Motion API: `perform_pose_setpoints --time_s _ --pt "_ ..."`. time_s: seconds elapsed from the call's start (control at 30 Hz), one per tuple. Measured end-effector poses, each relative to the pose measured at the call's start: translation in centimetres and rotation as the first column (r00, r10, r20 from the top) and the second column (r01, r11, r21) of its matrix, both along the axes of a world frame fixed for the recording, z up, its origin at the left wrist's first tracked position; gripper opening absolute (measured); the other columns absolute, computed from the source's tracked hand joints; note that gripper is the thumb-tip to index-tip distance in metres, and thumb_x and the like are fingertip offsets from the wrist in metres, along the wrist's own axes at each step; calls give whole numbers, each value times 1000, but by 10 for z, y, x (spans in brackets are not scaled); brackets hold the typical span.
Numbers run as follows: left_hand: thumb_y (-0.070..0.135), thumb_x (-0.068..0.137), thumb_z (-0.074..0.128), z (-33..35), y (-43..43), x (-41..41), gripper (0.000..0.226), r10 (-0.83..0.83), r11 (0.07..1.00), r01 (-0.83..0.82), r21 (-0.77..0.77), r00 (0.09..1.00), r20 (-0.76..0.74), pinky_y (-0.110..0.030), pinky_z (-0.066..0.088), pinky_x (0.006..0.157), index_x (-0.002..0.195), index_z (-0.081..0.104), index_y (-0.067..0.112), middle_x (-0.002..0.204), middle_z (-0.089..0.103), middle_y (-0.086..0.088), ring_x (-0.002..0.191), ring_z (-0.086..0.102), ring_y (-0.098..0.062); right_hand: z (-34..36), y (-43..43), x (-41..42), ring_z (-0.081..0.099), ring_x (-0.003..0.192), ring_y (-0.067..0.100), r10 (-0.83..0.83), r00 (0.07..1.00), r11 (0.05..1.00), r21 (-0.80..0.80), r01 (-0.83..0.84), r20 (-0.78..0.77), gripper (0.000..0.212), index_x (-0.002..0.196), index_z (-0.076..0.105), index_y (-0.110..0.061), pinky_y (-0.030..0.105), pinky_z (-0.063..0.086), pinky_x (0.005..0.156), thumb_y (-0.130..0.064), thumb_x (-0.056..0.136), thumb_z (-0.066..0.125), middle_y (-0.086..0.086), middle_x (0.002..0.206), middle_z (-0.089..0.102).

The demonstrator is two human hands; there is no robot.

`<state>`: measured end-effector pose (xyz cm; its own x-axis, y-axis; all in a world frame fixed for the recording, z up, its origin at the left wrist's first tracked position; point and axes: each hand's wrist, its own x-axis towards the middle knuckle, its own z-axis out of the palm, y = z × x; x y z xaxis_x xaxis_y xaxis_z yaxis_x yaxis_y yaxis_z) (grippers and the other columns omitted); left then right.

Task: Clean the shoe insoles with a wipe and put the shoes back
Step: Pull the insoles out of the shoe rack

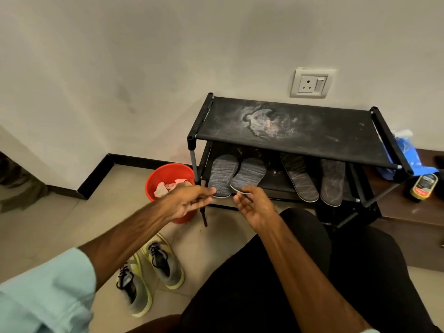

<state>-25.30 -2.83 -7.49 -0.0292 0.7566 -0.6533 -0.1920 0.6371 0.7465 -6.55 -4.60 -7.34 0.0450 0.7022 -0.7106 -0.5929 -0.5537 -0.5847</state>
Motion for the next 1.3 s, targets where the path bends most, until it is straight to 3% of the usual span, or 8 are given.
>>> perform_pose_setpoints --time_s 0.17,0.3,0.5,0.67,0.77,0.87,1.03,1.3 --pt "10 65 93 34 -62 -39 51 -13 999 14 50 999 -35 -17 57 61 110 71 1 98 77 -10 69 70 -9 31 -55 -18 66 61 13 69 996 995 73 -64 -65 7 83 66 -2 24 62 64 -2 90 68 9 70 69" --pt "15 64 92 68 -118 -66 43 -58 995 64 78 996 -71 -15 54 59 102 78 1 85 73 -7 64 63 -7 53 -100 -24 69 67 15 124 989 989 92 -116 -82 10 79 69 -2 22 63 65 0 89 71 11 75 72" --pt "23 75 86 117 -192 -106 28 -148 973 165 159 982 -115 -13 49 54 96 79 5 75 62 -3 62 55 -5 84 -155 -27 74 73 16 293 955 940 193 -282 -33 6 90 75 1 21 61 64 -5 88 73 17 87 76" --pt "25 79 86 135 -236 -136 33 -170 958 195 211 977 -131 -13 48 54 104 77 6 78 58 -3 64 52 -5 103 -182 -38 75 76 17 461 885 839 292 -459 66 8 91 77 -3 21 58 64 -8 89 72 20 90 77" --pt "25 79 86 135 -254 -143 35 -134 962 160 220 983 -127 -13 49 56 107 77 7 83 59 -5 67 53 -6 106 -184 -41 75 76 16 530 835 775 313 -549 151 24 107 72 4 21 57 62 -11 89 74 19 91 77" --pt "22 77 84 127 -266 -140 34 -68 974 77 213 996 -50 -13 54 61 107 78 6 83 64 -5 68 59 -4 108 -176 -43 73 74 14 595 765 708 289 -644 246 33 114 68 5 21 54 56 -12 87 77 14 92 78" --pt "20 76 86 99 -270 -119 30 -10 993 11 118 1000 -6 -15 56 65 102 79 6 87 70 -11 69 64 -8 100 -153 -47 54 53 9 666 620 613 169 -772 413 14 98 72 -2 18 34 41 -9 87 75 12 91 79" --pt "16 59 86 32 -250 -96 21 274 958 -266 -103 959 74 -17 55 50 76 78 6 79 73 -15 56 68 -10 49 -108 -55 49 51 8 743 462 560 -73 -825 484 14 100 75 -1 20 33 47 -7 88 72 9 88 80"
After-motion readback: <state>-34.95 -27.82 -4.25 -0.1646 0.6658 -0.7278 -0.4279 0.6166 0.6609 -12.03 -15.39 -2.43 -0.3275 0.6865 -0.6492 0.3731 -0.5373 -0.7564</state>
